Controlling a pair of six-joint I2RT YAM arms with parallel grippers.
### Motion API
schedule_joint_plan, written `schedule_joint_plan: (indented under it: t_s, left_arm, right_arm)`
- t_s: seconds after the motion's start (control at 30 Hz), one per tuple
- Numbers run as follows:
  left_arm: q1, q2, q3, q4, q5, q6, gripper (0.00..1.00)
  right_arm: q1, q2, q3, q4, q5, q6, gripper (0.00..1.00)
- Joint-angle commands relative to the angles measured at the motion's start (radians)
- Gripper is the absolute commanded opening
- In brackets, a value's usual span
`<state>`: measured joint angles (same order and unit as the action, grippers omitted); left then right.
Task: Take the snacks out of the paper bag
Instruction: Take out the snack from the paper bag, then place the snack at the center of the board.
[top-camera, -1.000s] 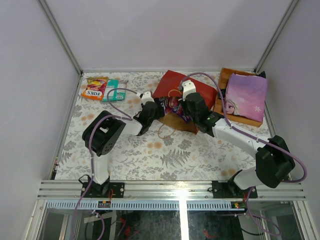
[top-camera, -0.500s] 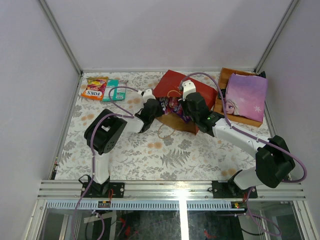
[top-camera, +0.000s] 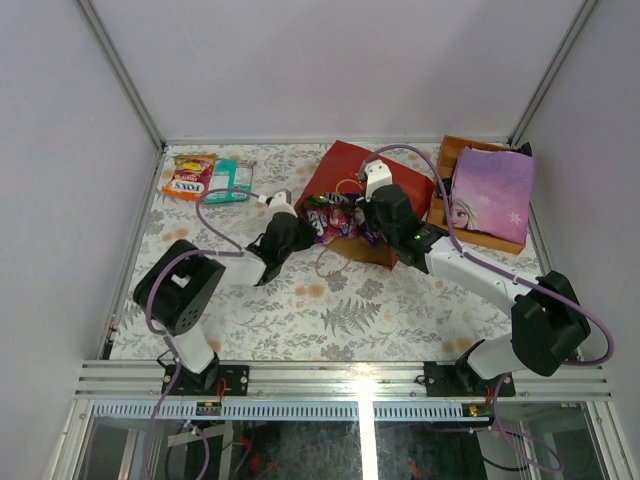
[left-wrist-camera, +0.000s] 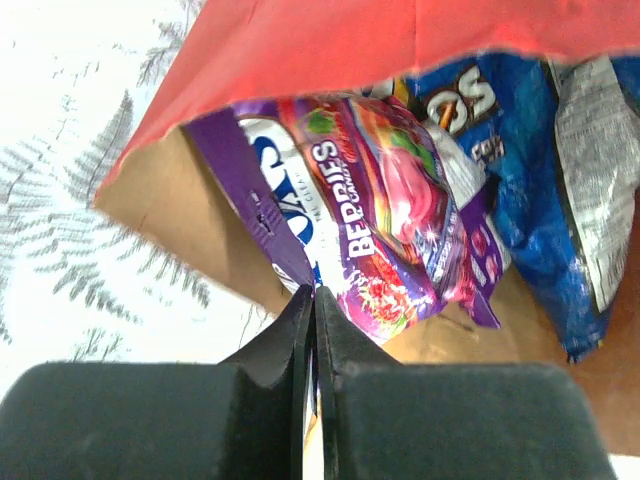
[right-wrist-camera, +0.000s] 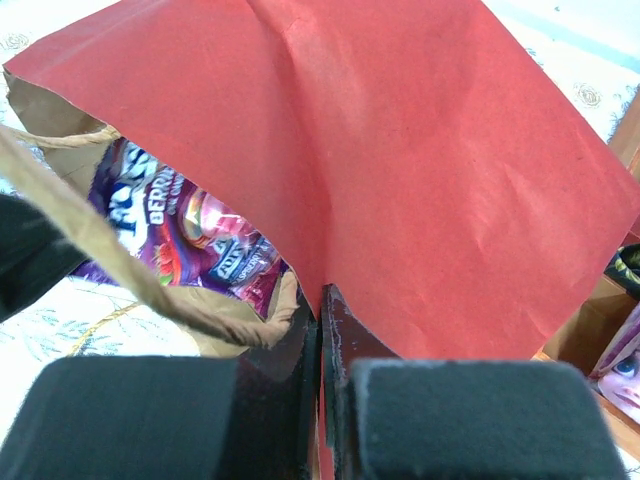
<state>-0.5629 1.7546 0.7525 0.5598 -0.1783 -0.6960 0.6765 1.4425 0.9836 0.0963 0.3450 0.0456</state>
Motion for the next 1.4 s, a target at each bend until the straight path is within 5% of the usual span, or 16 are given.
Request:
schedule_joint_plan:
  t_s: [0.0,0.2,0.5,0.67,0.87,1.07,1.37]
  left_arm:
    - [-0.016,-0.133,-0.117,0.114,0.046,-0.037,0.00]
    - [-0.019,-0.448,-0.306,0.066,-0.031,-0.024,0.00]
    - [0.059,-0.829,-0.391,-0.428,-0.520,-0.180,0.00]
    - [0.371,-0.824,-0.416,-0.459,-0.343,-0.257,0.00]
    - [0.741,-0.591,-0.391,-0.477,-0.057,-0.459,0.00]
    - [0.821,-0.466,-0.301,-0.641,-0.155,-0.671,0.00]
    - [0.872,-0.791,-0.387,-0.757,-0.491,-0.950,0.00]
  right_arm:
    - [0.001,-0.041,0.009,0.051,-0.048,0.037,0.00]
    - [0.001,-0.057,0.002,0.051,-0.048,0.040,0.00]
    - [0.001,-0.054,0.007,0.059,-0.080,0.058,0.00]
    - [0.001,-0.056,0.004,0.056,-0.091,0.063,0.00]
    - [0.001,-0.064,0.011,0.041,-0.109,0.059,0.00]
    - [0.001,-0.071,0.012,0.033,-0.118,0.055,0.00]
    - [0.002,-0.068,0.011,0.039,-0.138,0.063,0.00]
